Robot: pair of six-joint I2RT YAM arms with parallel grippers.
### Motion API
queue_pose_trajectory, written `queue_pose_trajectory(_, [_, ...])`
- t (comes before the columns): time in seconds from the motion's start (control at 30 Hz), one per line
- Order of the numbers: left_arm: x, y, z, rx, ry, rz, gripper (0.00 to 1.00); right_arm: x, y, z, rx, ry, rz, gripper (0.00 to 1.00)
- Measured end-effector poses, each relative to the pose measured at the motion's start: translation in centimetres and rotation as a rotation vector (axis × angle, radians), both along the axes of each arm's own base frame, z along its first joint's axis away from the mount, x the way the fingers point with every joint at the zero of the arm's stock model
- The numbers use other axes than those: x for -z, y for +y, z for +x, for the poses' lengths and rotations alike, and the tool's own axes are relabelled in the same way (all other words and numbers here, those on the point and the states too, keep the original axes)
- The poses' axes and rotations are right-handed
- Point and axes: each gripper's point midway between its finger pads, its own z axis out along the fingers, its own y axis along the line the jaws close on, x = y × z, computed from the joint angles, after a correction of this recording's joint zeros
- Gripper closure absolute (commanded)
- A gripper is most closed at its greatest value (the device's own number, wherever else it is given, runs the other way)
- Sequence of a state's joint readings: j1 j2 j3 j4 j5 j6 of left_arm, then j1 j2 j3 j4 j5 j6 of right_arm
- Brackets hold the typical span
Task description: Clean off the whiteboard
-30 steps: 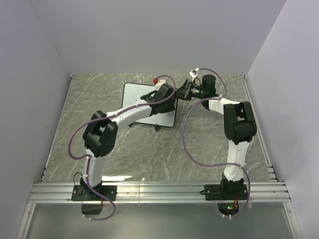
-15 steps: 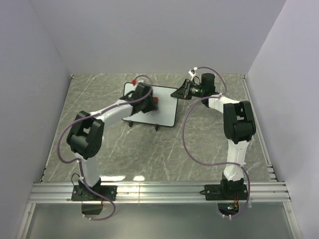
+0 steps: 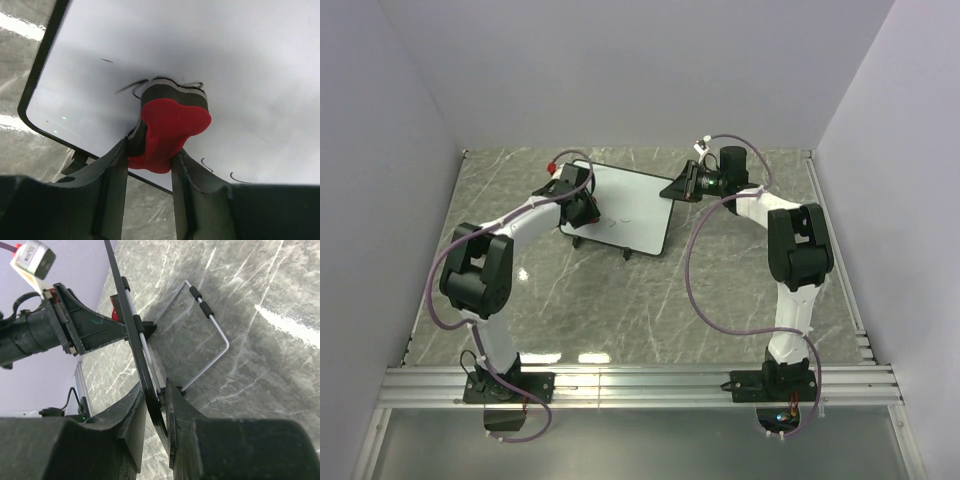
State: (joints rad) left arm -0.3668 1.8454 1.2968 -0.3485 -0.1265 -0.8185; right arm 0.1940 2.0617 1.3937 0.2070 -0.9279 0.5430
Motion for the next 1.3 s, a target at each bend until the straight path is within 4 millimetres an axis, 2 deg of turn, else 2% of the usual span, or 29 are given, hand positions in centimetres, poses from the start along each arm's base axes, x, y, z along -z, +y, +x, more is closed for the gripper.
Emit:
queue_pose_trajectory(0.07, [-0.1,-0.7,-0.2,0.025,-0.008,0.042,1.00,0.1,-0.1,-0.1,-0.002,-0.002,-0.005,1.00])
queue_pose_trajectory(0.13, [0.0,-2.4,-1.0,0.070,-0.002,0.065,1.00,0.1,-0.1,-0.1,-0.003,-0.004,-0.008,1.00])
queue_pose_trajectory(0.33, [1.4,-11.8,-5.9,0.295,0.033,0.041,1.00,0.1,-0.1,-0.1,-0.009,-0.013,-0.012,1.00])
queue_pose_trajectory(0.37, [1.8,-12.8,-6.7,0.324,0.045,0.033,1.00,0.1,-0.1,-0.1,-0.010,-0.014,-0.012,1.00])
queue_pose_trajectory(0.47, [2.6,-13.9,-7.7,0.357,0.071,0.020,1.00,0.1,-0.1,-0.1,-0.013,-0.019,-0.013,1.00])
queue_pose_trajectory(0.6, [2.6,-13.2,-7.4,0.356,0.099,-0.034,1.00,0.1,0.0,-0.1,-0.015,-0.022,-0.014,1.00])
queue_pose_trajectory(0.7, [2.4,-11.3,-6.6,0.326,0.110,-0.082,1.00,0.0,0.2,-0.2,-0.021,-0.018,-0.016,1.00])
queue_pose_trajectory(0.9, [1.8,-4.5,-1.5,0.161,0.062,-0.136,1.00,0.8,1.2,-1.3,-0.033,0.039,-0.037,1.00])
queue_pose_trajectory(1.03, [0.9,-0.1,2.1,0.053,-0.018,-0.140,1.00,0.5,2.0,-1.8,-0.058,0.031,-0.031,1.00])
queue_pose_trajectory(1.17, [2.2,4.4,2.5,-0.041,0.018,-0.087,1.00,0.6,1.7,-1.7,-0.054,0.039,-0.033,1.00])
queue_pose_trajectory(1.23, [2.3,4.7,2.5,-0.046,0.023,-0.081,1.00,0.6,1.7,-1.7,-0.054,0.041,-0.033,1.00])
queue_pose_trajectory(1.3, [2.1,4.2,2.5,-0.033,0.017,-0.085,1.00,0.6,1.7,-1.7,-0.054,0.041,-0.034,1.00])
